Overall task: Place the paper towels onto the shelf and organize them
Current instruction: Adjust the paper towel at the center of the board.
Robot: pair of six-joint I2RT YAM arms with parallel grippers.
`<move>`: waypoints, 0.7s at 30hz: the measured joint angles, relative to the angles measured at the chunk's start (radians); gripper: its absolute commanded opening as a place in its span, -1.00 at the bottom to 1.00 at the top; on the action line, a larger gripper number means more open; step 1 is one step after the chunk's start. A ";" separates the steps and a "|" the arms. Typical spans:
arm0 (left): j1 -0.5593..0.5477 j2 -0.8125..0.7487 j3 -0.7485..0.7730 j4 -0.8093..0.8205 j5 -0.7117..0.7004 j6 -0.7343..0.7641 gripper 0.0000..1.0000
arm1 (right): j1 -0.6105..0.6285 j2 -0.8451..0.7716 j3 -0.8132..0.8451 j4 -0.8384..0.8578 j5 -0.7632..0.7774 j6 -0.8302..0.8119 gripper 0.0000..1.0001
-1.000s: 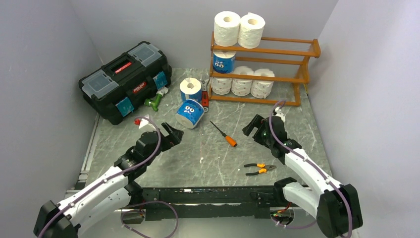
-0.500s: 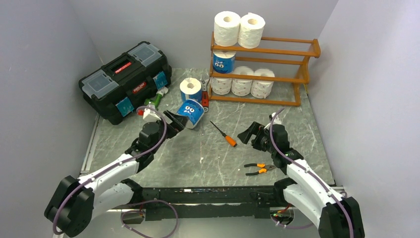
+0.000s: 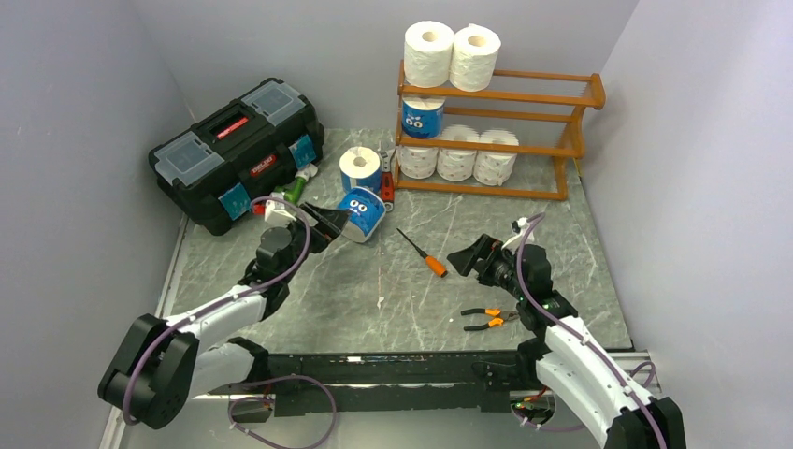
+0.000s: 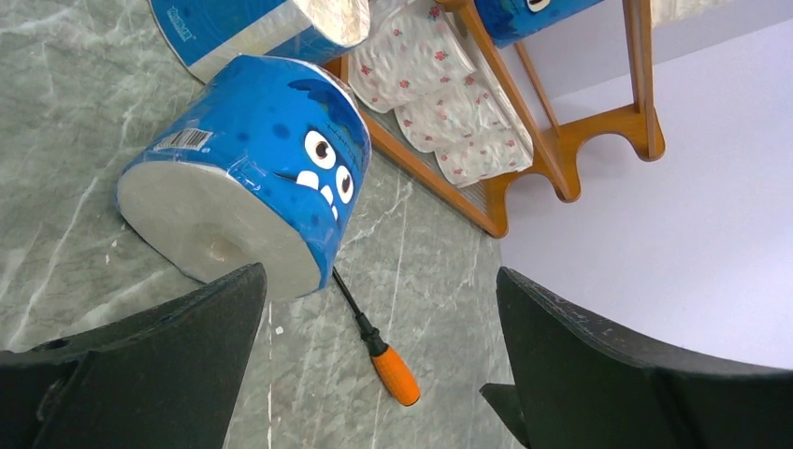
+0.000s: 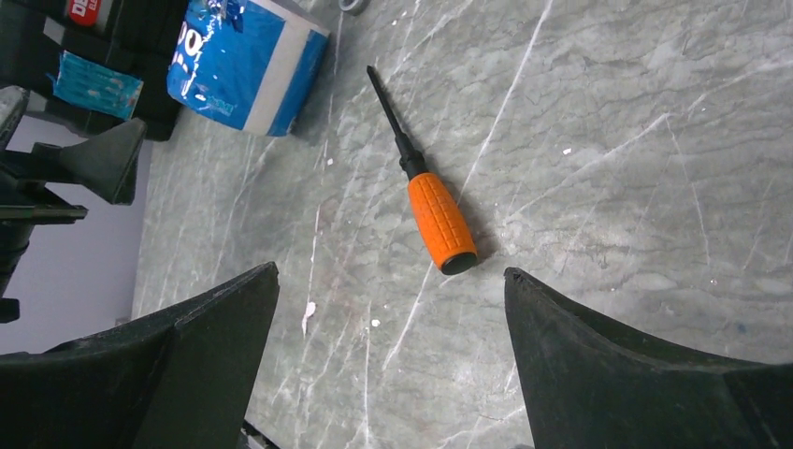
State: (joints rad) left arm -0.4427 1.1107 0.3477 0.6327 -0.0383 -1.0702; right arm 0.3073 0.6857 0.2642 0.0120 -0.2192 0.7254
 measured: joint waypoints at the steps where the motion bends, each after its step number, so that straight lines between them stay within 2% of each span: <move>1: 0.001 0.007 -0.006 0.020 0.003 -0.002 0.98 | 0.000 0.000 -0.005 0.013 -0.002 0.001 0.85; 13: 0.001 0.099 -0.017 0.173 0.015 -0.035 0.92 | 0.000 0.028 -0.077 0.119 -0.029 0.053 0.84; 21: 0.001 0.212 -0.020 0.288 0.023 -0.077 0.78 | 0.000 0.027 -0.077 0.138 -0.055 0.040 0.84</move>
State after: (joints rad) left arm -0.4416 1.3224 0.3279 0.9211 -0.0151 -1.1473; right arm 0.3073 0.7132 0.1875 0.1505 -0.2741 0.7658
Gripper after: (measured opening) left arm 0.898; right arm 0.923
